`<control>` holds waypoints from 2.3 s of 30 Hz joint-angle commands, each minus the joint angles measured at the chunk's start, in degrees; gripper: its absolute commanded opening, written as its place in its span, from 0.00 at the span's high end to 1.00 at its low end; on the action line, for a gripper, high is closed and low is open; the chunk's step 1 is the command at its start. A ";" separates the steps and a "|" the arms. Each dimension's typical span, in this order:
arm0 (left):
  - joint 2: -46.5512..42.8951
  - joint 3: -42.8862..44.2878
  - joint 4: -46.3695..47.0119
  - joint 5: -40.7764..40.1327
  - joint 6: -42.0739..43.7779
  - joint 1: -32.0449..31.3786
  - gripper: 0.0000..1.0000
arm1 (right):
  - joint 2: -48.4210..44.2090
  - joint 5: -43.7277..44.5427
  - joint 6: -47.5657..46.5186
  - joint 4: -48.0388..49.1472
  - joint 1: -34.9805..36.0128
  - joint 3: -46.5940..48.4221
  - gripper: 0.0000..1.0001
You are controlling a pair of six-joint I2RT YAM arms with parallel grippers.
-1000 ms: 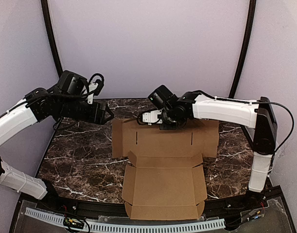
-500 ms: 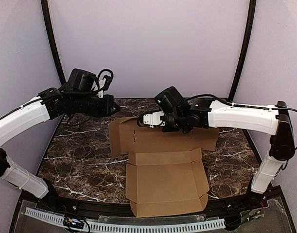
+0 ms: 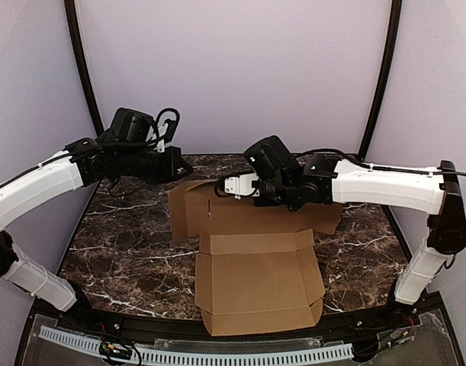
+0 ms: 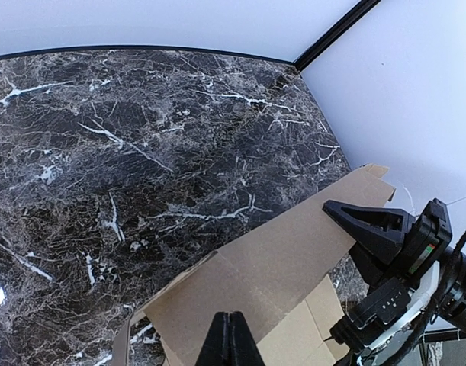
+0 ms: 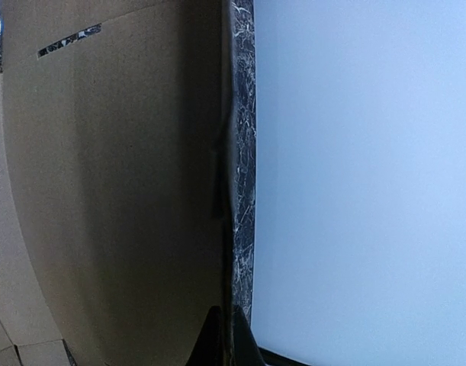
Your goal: Fold the paper box
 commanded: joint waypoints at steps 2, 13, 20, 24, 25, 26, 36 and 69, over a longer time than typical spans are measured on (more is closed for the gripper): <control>0.87 -0.69 0.51 2.32 -0.66 0.24 0.99 | -0.64 2.09 3.35 2.47 0.62 3.32 1.00; 3.29 -0.30 -0.43 2.23 -1.89 0.24 0.99 | 2.06 3.11 11.99 -1.99 2.25 9.46 1.00; 3.76 0.26 0.24 1.35 -3.19 0.24 0.99 | 3.27 1.35 17.56 -5.51 3.43 11.30 1.00; 4.33 1.45 0.68 2.08 -3.70 0.24 0.99 | 4.19 -0.90 21.29 -7.28 3.90 11.82 1.00; 4.43 1.50 1.21 2.36 -3.87 0.24 0.99 | 4.48 -1.68 22.95 -8.00 3.91 12.26 1.00; 4.57 1.54 1.45 2.88 -4.26 0.33 0.99 | 4.71 -2.28 24.06 -8.62 3.94 12.50 1.00; 5.45 0.91 5.39 7.94 -6.62 0.24 0.99 | 7.82 -5.05 29.76 -10.15 4.00 13.76 1.00; -10.28 -8.04 -13.07 -6.16 4.77 1.38 0.86 | 5.99 -12.13 8.95 -12.03 -7.80 12.37 1.00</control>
